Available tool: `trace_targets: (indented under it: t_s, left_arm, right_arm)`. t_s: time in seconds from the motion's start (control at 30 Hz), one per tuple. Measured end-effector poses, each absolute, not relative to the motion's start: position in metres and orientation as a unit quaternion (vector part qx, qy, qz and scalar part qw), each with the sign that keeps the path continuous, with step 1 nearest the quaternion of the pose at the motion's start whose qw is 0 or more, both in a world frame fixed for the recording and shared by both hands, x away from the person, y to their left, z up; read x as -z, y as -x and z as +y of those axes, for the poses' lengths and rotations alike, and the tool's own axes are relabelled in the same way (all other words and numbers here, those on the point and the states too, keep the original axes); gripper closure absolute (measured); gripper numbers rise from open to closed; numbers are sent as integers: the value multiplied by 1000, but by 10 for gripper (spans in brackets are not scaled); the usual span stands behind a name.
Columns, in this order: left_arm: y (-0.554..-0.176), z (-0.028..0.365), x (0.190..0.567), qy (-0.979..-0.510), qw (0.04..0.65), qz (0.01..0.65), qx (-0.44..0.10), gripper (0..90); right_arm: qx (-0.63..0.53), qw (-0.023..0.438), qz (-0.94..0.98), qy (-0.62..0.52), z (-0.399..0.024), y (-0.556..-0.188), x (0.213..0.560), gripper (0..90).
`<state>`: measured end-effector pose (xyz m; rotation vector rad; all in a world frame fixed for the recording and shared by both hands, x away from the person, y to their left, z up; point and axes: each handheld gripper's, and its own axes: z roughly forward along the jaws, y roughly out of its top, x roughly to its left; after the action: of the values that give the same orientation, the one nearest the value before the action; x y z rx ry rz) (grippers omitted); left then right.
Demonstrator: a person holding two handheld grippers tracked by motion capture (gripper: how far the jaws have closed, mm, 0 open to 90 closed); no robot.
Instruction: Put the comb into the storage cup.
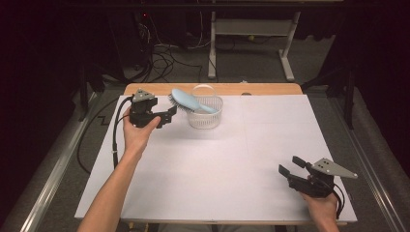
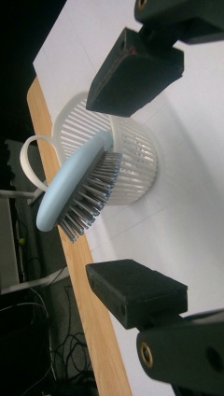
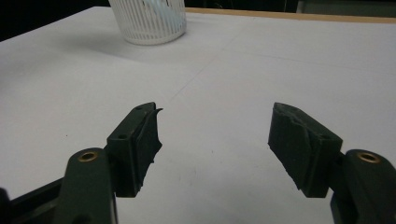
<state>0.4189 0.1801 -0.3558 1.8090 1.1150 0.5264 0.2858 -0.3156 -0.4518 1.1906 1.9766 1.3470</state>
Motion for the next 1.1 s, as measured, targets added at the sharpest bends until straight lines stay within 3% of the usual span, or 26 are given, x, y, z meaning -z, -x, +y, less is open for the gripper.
trace_targets:
  t_s: [1.1]
  left_arm:
    - [-397,198,364,-731,466,446,-222,209]
  right_arm:
    - [-490,234,716,-439,-317,-286,452,337]
